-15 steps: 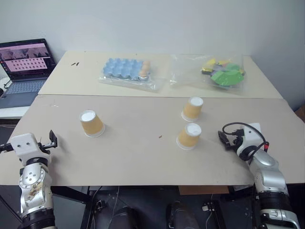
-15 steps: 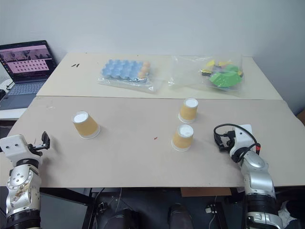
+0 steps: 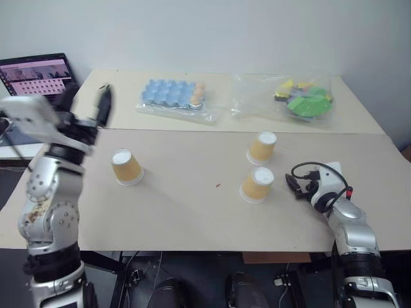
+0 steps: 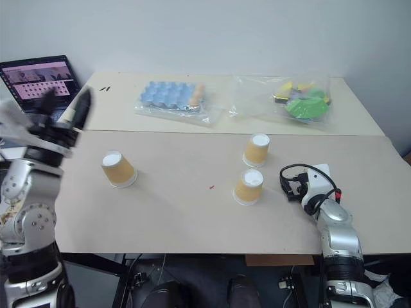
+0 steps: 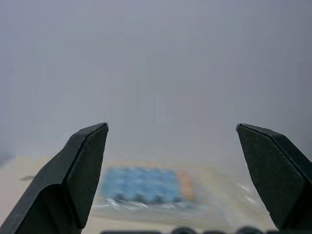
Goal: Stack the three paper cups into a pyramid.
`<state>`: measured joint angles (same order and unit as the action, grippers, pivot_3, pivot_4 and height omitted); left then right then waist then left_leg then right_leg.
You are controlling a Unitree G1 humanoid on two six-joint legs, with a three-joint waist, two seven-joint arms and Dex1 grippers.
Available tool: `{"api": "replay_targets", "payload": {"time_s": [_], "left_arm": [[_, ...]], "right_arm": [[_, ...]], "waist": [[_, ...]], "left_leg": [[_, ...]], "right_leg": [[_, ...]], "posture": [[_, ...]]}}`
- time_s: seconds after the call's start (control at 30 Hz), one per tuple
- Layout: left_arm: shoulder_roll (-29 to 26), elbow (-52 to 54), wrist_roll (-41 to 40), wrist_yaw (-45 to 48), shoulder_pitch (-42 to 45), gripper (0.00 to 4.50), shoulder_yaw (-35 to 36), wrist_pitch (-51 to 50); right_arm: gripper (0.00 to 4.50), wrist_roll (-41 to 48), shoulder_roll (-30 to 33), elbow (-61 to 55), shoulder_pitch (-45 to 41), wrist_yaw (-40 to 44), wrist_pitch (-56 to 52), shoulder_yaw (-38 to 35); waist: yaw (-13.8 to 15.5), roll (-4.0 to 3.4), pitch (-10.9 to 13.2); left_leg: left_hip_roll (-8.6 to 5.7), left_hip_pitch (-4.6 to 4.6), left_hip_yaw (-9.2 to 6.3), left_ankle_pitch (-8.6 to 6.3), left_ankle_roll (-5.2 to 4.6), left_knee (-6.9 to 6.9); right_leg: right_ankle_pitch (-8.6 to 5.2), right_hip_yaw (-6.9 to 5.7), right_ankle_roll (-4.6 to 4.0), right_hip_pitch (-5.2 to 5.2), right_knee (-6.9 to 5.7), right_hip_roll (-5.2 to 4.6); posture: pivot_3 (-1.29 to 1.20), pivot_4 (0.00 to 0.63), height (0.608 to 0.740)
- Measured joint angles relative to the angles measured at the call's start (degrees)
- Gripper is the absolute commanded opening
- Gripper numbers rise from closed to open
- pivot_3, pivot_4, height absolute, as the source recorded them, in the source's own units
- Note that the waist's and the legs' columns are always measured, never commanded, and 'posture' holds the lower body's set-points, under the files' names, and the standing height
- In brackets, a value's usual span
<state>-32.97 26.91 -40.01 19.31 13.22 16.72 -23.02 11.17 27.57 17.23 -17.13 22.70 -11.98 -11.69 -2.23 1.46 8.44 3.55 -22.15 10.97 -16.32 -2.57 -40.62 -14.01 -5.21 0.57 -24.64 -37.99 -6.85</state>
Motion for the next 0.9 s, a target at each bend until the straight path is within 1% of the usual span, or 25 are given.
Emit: {"api": "replay_targets", "payload": {"time_s": [0.1,0.17,0.23,0.27,0.37,0.43,0.5,0.57,0.67,0.8,0.9], "left_arm": [[-7.0,3.6,1.1,12.5,-12.2,4.5,-8.2,-2.3],[-9.5,3.3,3.4,18.1,-16.3,4.5,-10.0,-1.4],[-10.7,2.0,5.2,21.3,-17.0,4.5,-9.9,0.2],[-10.7,1.4,5.7,22.2,-17.0,4.5,-9.7,0.8],[-10.8,-0.8,7.2,24.7,-16.1,4.5,-9.6,2.2],[-10.5,-1.7,8.0,25.9,-15.5,4.5,-9.7,3.0],[-10.4,-2.0,8.4,26.8,-14.5,4.5,-10.0,3.2],[-10.2,-2.0,8.5,27.5,-14.3,4.5,-10.1,3.3],[-9.8,-1.8,8.6,28.0,-14.9,4.5,-10.4,3.3],[-9.8,-1.4,9.1,27.8,-15.4,4.5,-10.2,3.1],[-9.8,-1.2,9.2,27.5,-15.7,4.5,-10.1,2.9]], "right_arm": [[4.45,0.3,1.9,0.7,-0.2,3.0,-0.4,0.1],[4.45,1.1,6.4,0.6,0.6,8.7,-1.6,0.3],[4.45,1.5,12.9,0.0,2.4,16.3,-2.3,0.8],[4.45,1.5,15.5,-0.4,3.0,19.7,-2.4,1.3],[4.45,2.7,25.0,-4.2,6.7,33.7,-2.3,2.9],[4.45,2.8,27.7,-6.6,6.9,40.1,-2.3,5.2],[4.45,2.8,27.8,-9.0,6.1,43.1,-2.3,8.1],[4.45,2.5,26.4,-10.8,4.2,44.4,-2.4,11.1],[4.45,1.3,20.5,-11.9,-1.9,42.8,-2.4,14.7],[4.45,0.1,17.2,-10.7,-5.6,40.8,-2.4,16.7],[4.45,0.4,15.6,-11.0,-7.5,40.7,-3.3,17.5]], "waist": [[-0.1,-0.1,0.0],[0.3,-0.16,0.1],[1.6,-0.32,0.1],[1.8,-0.37,0.1],[2.0,-0.41,0.1],[1.5,-0.4,0.1],[0.9,-0.39,0.1],[0.6,-0.39,0.1],[0.3,-0.39,0.1],[1.7,-0.4,0.1],[2.1,-0.41,0.1]], "left_leg": [[0.06,-0.01,0.0,-0.05,0.09,-0.01],[0.08,-0.1,-0.03,-0.05,0.09,-0.04],[0.07,-0.1,-0.06,-0.07,0.06,-0.05],[0.06,-0.1,-0.06,-0.09,0.02,-0.05],[0.13,-0.08,-0.14,-0.11,-0.03,-0.04],[0.21,-0.03,-0.18,-0.12,-0.03,-0.06],[0.3,-0.01,-0.17,-0.13,-0.01,-0.07],[0.31,0.03,-0.16,-0.12,0.0,-0.07],[0.31,-0.01,-0.16,-0.12,0.03,-0.1],[0.26,-0.16,-0.18,-0.14,0.0,-0.1],[0.26,-0.25,-0.18,-0.16,-0.03,-0.09]], "right_leg": [[-0.1,0.06,-0.04,-0.04,-0.03,0.12],[-0.1,0.03,-0.05,-0.09,-0.03,0.12],[-0.1,0.02,-0.07,-0.07,0.01,0.07],[-0.1,0.0,-0.07,-0.06,0.02,0.03],[-0.11,-0.03,-0.08,0.0,0.08,0.07],[-0.09,-0.03,-0.11,0.1,0.18,0.16],[-0.05,-0.01,-0.17,0.13,0.28,0.23],[-0.05,-0.01,-0.17,0.14,0.27,0.23],[-0.04,-0.02,-0.18,0.1,0.26,0.24],[-0.04,-0.11,-0.19,0.01,0.3,0.21],[-0.04,-0.18,-0.19,-0.01,0.39,0.21]], "posture": [[0.0,0.15,0.712],[0.0,0.15,0.712],[0.0,0.15,0.712],[0.0,0.15,0.712],[0.0,0.15,0.712],[0.0,0.15,0.712],[0.0,0.15,0.712],[0.0,0.15,0.712],[0.0,0.15,0.712],[0.0,0.15,0.712],[0.0,0.15,0.712]]}}
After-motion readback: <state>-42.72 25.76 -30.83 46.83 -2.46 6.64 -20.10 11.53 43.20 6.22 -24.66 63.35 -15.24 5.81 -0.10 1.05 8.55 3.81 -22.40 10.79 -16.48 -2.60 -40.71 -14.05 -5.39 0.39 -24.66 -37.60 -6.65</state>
